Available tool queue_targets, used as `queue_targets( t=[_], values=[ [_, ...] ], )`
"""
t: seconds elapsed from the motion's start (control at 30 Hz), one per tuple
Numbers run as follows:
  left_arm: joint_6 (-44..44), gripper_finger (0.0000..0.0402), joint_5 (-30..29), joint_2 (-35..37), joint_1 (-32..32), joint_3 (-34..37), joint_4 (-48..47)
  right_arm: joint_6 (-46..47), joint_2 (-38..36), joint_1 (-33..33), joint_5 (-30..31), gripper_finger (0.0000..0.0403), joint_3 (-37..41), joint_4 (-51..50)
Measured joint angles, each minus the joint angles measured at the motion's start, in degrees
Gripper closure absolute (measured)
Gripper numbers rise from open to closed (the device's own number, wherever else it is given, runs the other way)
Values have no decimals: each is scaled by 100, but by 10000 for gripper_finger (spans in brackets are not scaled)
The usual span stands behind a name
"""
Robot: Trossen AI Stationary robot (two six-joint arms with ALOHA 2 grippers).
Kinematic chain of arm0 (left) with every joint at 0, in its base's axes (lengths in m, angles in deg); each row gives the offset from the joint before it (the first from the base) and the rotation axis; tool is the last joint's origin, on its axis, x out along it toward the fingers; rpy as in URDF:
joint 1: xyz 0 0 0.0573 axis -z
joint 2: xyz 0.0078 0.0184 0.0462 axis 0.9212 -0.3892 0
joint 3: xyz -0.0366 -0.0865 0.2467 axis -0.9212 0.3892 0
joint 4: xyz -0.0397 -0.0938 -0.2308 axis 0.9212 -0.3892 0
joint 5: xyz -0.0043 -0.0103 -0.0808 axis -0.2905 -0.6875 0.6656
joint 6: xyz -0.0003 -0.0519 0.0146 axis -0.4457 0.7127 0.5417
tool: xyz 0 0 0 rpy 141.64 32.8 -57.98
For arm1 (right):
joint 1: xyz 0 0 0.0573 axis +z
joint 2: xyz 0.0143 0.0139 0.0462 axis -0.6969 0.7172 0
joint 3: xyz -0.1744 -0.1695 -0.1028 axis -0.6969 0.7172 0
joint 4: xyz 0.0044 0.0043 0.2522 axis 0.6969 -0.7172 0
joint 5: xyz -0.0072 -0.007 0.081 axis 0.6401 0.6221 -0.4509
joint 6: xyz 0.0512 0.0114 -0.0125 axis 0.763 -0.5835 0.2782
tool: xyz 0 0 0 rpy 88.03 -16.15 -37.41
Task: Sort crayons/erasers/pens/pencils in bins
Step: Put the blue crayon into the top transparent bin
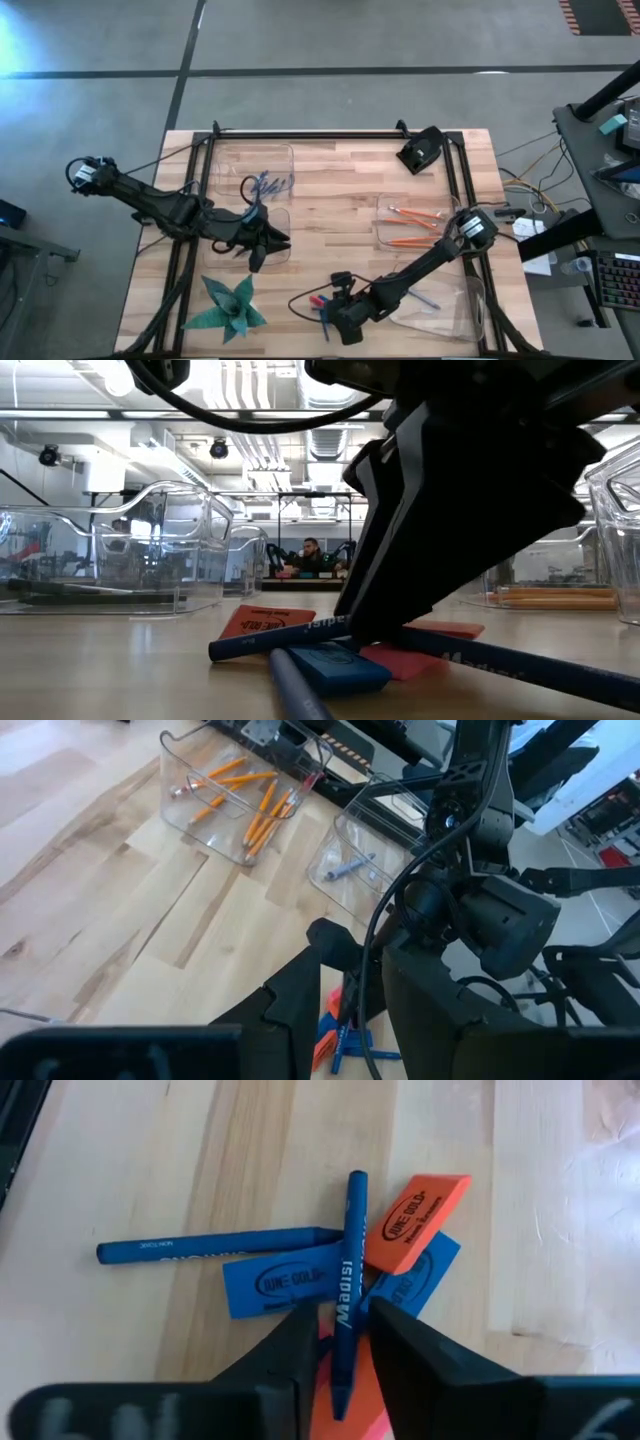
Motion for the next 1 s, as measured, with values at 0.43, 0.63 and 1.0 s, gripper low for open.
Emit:
queue_targets(
  t=[0.43,0.63,1.0],
  values=[
    [-9,305,-16,0,0,2,-2,-28,0,-132,-10,369,16,7],
    [-11,305,-15,0,0,2,-3,-28,-9,-138,-5,369,-28,-20],
    [-15,305,-14,18,0,6,-107,-177,-547,-139,-51,369,-140,-338]
  ],
)
